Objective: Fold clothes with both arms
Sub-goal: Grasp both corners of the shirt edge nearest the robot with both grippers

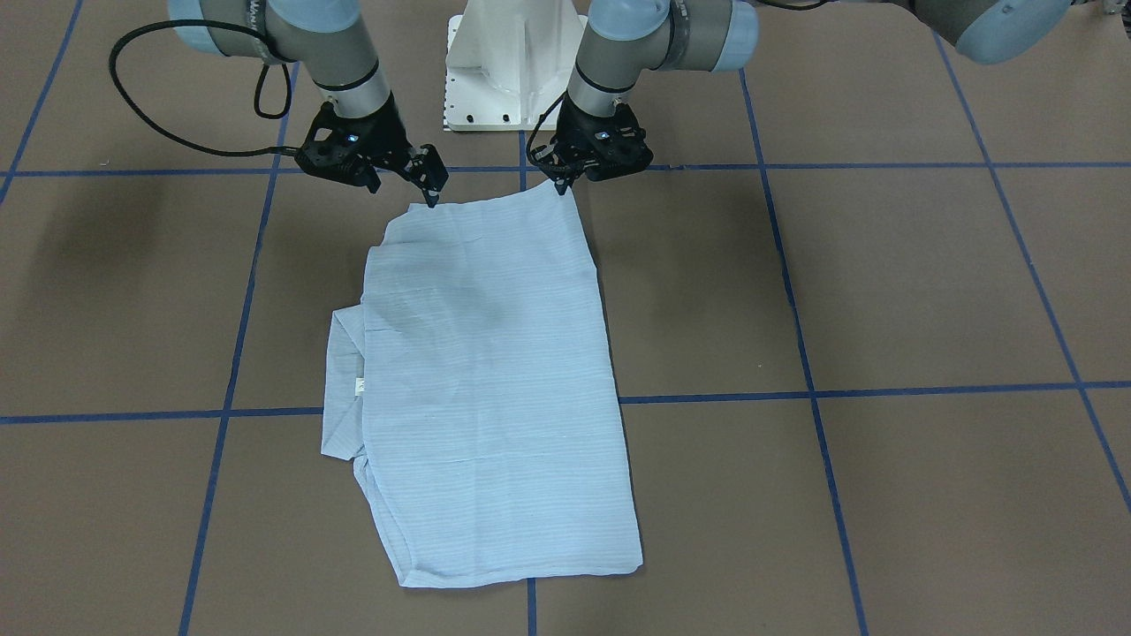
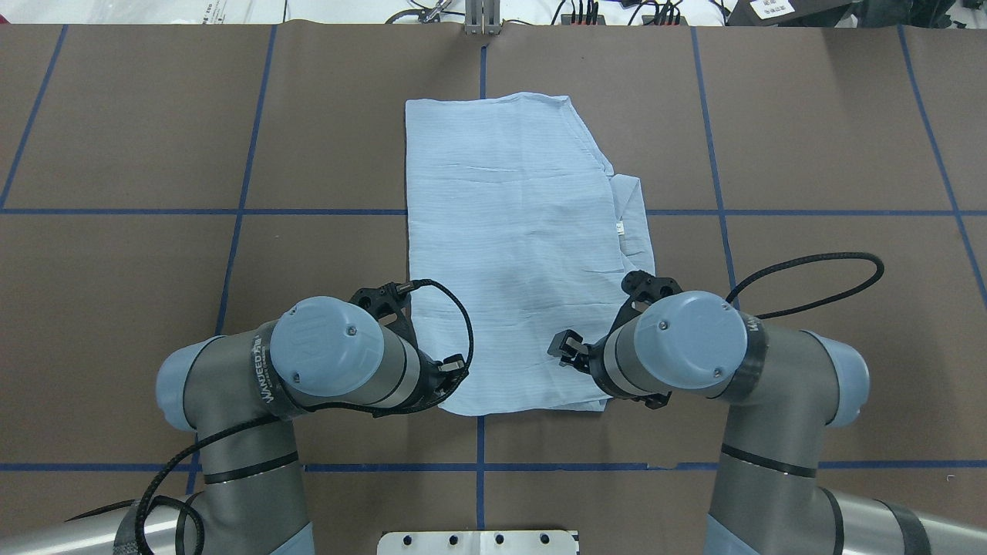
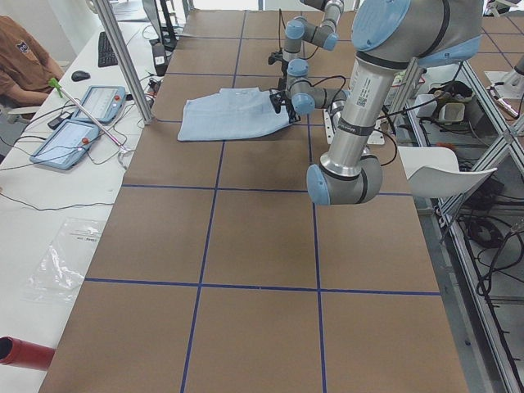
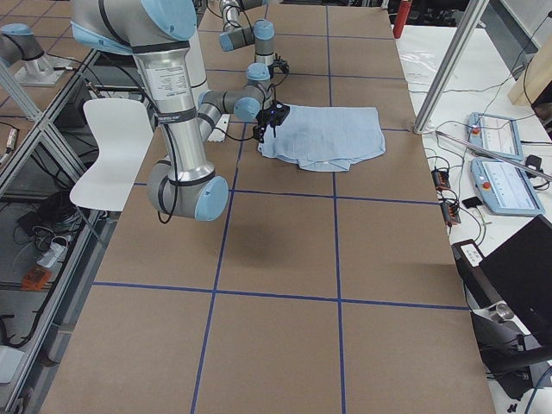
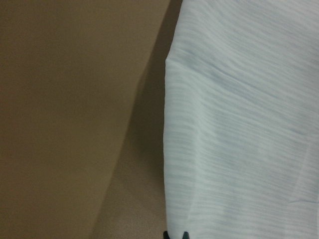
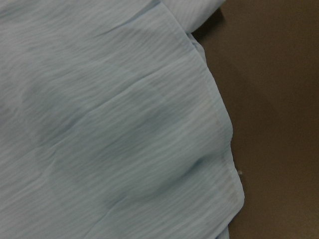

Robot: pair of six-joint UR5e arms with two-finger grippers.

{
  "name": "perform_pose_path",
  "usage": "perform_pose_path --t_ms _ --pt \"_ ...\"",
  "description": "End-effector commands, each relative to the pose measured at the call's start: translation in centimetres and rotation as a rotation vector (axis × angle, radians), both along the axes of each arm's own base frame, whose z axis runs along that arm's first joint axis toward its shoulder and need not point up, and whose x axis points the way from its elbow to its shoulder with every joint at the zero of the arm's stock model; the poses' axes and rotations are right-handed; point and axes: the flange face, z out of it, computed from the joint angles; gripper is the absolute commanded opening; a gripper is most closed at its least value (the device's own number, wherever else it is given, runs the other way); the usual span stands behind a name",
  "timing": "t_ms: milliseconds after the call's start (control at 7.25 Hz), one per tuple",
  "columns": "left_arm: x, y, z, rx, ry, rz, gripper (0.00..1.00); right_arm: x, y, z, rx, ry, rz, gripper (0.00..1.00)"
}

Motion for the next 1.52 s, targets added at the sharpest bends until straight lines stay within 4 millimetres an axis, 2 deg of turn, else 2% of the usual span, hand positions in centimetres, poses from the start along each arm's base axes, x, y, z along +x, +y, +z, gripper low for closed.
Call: perform_pose_path --t_ms 0,414,1104,1380 --pt "0.0 0.0 -0.4 0.002 0.006 0.000 0.00 -2.8 0.7 1.4 -0.054 0.040 0.053 1.00" --pt "0.0 -0.1 -0.4 0.003 0.007 -0.003 0.00 -3.4 1.2 2.6 -0.060 0.064 0.044 1.00" --pt "0.0 -0.2 -0.5 0.005 0.008 -0.004 0.00 -3.9 1.8 2.0 -0.056 0.054 0.031 0.99" --pt "0.0 -0.2 -0.4 0.004 0.007 -0.004 0.00 -3.9 1.7 2.2 -0.057 0.059 0.034 0.76"
